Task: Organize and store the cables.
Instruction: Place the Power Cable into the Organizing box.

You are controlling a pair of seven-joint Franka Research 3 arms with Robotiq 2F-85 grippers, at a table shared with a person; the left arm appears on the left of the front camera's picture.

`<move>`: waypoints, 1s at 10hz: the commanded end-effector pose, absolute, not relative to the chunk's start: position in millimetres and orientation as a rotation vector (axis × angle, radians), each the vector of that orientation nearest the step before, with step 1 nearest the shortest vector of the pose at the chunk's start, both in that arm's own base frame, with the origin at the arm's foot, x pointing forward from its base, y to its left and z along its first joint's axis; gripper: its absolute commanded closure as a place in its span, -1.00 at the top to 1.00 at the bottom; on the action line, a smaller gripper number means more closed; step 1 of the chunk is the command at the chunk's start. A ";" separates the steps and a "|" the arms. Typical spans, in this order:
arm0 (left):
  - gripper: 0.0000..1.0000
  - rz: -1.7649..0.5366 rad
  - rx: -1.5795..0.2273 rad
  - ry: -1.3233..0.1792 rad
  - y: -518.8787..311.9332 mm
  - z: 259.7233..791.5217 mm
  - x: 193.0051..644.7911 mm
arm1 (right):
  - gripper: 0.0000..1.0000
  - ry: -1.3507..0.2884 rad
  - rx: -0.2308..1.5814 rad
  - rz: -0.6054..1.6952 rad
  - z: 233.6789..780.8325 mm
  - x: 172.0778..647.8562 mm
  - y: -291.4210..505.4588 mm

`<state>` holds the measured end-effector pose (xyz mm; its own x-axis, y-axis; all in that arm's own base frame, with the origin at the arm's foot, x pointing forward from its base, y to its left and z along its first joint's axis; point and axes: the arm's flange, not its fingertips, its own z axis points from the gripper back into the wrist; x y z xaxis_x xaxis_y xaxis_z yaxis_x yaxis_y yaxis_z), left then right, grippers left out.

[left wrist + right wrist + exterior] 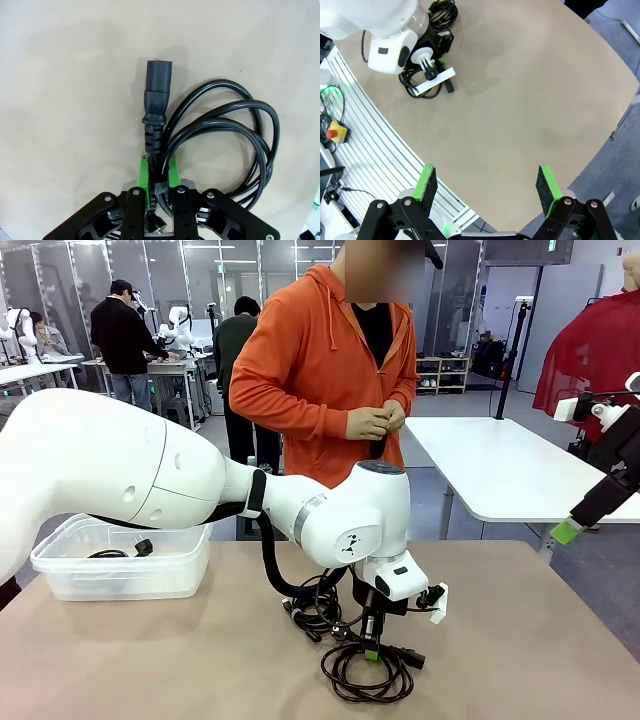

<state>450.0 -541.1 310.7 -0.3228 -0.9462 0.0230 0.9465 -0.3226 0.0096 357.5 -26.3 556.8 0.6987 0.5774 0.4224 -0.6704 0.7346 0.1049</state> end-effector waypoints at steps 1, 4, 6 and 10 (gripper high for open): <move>-1.00 -1.870 0.048 -0.023 -538.7 322.1 447.2 | 1.00 -0.372 0.249 0.704 557.8 356.6 -27.3; -1.00 -1.790 0.037 -0.116 -529.6 373.0 435.8 | 1.00 -0.372 0.249 0.704 557.8 356.6 -27.3; -1.00 -1.795 0.032 -0.172 -515.9 410.6 423.3 | 1.00 -0.372 0.249 0.704 557.8 356.6 -27.3; -1.00 -1.796 0.070 -0.191 -526.7 430.6 430.4 | 1.00 -0.372 0.249 0.704 557.8 356.6 -27.3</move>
